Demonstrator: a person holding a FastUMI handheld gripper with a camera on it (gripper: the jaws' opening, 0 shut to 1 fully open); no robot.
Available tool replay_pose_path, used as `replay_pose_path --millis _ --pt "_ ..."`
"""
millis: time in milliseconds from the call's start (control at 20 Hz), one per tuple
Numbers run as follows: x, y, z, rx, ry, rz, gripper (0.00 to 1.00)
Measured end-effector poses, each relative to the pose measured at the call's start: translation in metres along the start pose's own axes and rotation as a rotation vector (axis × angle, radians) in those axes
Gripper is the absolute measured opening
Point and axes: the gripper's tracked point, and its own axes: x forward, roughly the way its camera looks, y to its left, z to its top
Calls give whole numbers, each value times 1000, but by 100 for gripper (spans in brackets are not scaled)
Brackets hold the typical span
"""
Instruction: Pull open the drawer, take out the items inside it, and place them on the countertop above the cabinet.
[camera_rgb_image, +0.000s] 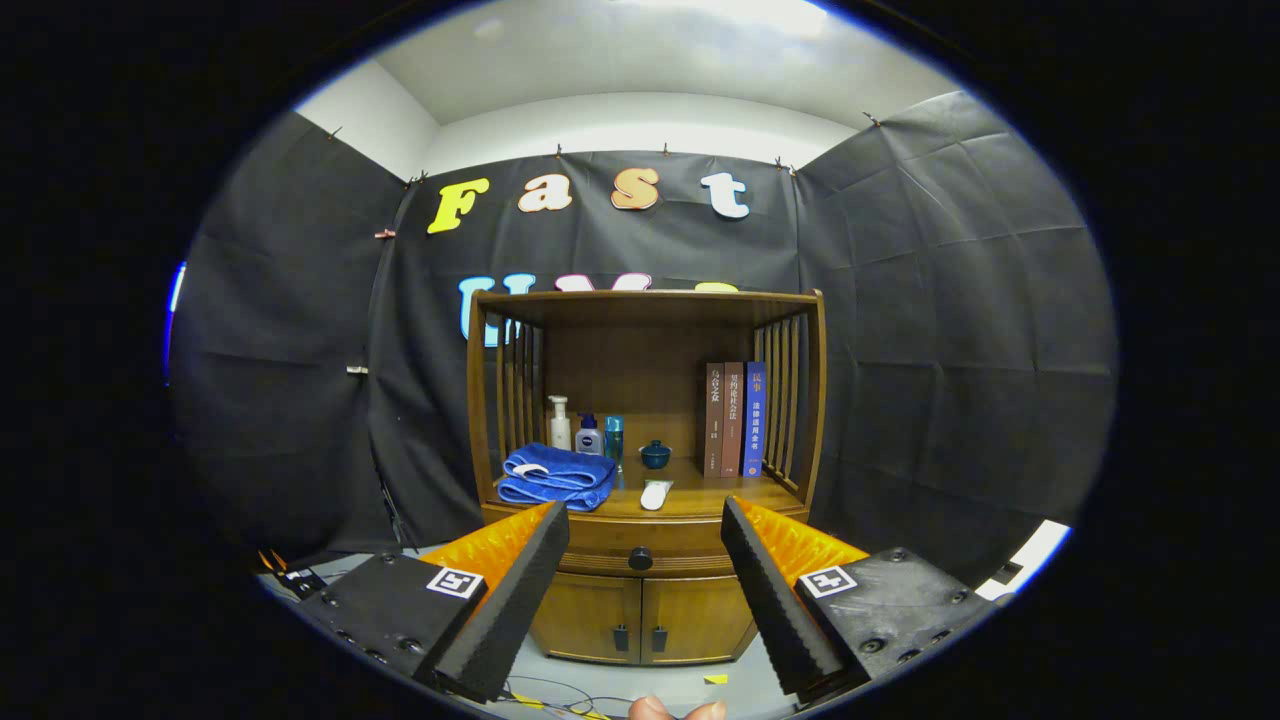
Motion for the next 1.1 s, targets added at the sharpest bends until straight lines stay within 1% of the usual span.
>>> replay_pose_path --millis 150,450,700,1100 --pt "-9 1 16 11 -23 9 99" --pt "-7 -9 29 -19 1 -24 99" --pt "-9 6 40 -35 -20 2 99" --pt "-15 22 60 -66 -54 4 99"
